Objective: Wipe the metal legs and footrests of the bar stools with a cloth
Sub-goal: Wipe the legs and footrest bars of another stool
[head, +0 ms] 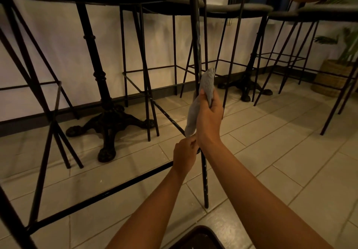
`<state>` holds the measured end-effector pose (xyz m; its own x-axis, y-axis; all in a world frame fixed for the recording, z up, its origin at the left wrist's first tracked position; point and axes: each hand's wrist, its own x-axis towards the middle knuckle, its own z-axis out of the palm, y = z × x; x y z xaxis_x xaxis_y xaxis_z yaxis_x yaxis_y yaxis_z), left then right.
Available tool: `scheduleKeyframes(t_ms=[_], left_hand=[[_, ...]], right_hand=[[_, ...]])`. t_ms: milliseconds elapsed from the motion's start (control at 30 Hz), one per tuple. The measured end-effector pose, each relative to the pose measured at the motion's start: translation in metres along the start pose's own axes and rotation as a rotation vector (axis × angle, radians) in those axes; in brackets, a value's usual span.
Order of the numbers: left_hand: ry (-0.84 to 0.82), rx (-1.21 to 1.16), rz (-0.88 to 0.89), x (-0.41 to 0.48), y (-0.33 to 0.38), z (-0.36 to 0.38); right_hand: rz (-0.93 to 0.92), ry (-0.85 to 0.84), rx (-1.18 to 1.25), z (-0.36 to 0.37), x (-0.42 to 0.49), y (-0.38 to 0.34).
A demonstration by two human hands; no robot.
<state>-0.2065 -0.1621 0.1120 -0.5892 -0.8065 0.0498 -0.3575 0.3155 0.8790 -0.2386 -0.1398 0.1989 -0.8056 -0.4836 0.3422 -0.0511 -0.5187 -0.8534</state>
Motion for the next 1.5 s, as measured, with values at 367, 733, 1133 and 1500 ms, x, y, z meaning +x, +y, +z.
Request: scheduleKeyframes(t_ms=[367,733,1133,1500], left_hand=[[0.055,0.001,0.0,-0.001,0.005,-0.001],[0.055,0.001,0.019,0.004,-0.002,0.004],[0.023,-0.092,0.109,0.015,-0.016,0.007],[0.038,-0.071,0.102,0.02,-0.019,0.008]], right_hand=[[-0.07,0.032,0.09,0.043,0.03,-0.042],[-0.284,-0.066,-0.068,0.062,0.057,-0.057],[-0.709,-0.244,-0.493,0.048,0.078,-0.042],[-0.721,-0.298,-0.562,0.032,0.077,-0.03]])
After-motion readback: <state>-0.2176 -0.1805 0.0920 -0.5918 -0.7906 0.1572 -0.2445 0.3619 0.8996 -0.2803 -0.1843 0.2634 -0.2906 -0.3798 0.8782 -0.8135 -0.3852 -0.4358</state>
